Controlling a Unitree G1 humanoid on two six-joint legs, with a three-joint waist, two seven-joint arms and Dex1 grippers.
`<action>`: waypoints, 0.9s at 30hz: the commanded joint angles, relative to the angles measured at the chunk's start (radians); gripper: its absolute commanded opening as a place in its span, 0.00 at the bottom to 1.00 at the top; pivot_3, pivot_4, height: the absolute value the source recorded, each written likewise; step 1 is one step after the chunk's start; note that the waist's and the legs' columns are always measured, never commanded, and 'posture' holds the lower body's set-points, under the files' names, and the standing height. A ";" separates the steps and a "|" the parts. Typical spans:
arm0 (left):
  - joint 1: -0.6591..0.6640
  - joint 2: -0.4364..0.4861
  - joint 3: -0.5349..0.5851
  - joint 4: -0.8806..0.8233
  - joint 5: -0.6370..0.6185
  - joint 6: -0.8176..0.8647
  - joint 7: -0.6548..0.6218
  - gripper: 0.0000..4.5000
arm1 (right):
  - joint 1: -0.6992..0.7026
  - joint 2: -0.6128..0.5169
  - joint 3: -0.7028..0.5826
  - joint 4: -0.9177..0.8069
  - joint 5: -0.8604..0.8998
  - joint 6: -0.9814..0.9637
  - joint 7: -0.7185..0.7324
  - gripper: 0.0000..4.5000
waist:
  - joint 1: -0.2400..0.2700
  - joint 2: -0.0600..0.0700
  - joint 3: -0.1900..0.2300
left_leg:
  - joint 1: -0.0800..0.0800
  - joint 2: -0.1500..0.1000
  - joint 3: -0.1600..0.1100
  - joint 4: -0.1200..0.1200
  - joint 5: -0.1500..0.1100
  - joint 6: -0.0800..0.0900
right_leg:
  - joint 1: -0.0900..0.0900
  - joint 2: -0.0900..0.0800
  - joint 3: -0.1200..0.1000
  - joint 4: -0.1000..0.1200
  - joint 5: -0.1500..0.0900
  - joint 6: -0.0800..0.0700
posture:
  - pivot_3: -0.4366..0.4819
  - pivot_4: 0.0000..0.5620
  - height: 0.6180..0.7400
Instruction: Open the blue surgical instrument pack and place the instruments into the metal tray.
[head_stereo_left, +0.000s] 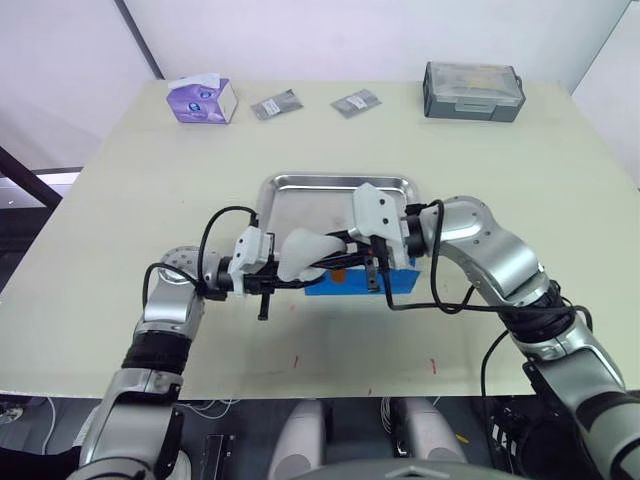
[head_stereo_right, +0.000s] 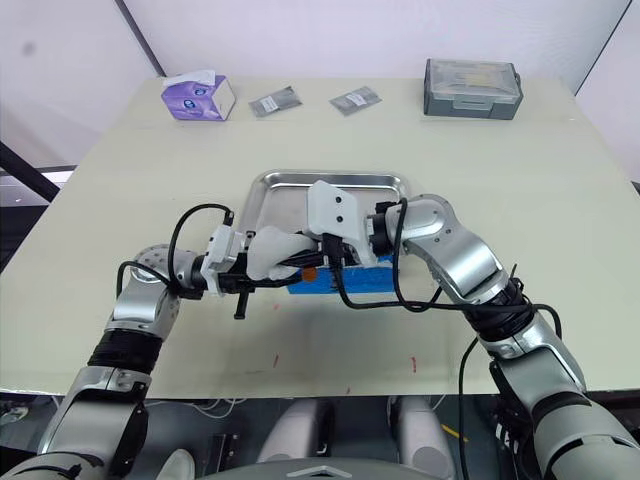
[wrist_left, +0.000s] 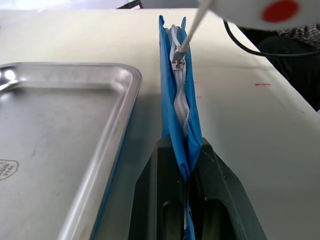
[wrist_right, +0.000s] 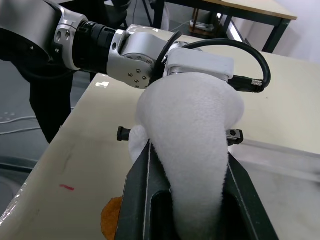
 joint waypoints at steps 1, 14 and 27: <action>-0.013 -0.001 -0.001 0.008 0.006 -0.021 -0.001 0.00 | 0.022 -0.023 -0.012 -0.098 0.025 -0.016 0.037 0.11 | 0.000 0.000 0.000 | 0.000 0.000 0.000 0.000 0.000 0.000 | 0.000 0.000 0.000 0.000 0.000 0.000 | 0.48 0.27 0.95; -0.013 -0.003 -0.002 0.025 0.009 -0.033 -0.019 0.00 | 0.101 -0.071 -0.075 -0.144 0.035 -0.068 0.045 0.98 | 0.000 0.000 0.000 | 0.000 0.000 0.000 0.000 0.000 0.000 | 0.000 0.000 0.000 0.000 0.000 0.000 | 0.48 0.27 0.95; -0.003 -0.005 0.003 0.032 0.006 -0.049 -0.025 0.00 | 0.282 -0.197 -0.324 -0.110 0.150 -0.056 0.035 0.98 | 0.001 0.000 0.000 | 0.001 0.000 0.000 0.000 0.000 0.000 | 0.001 0.000 0.001 0.000 0.000 0.000 | 0.48 0.27 0.95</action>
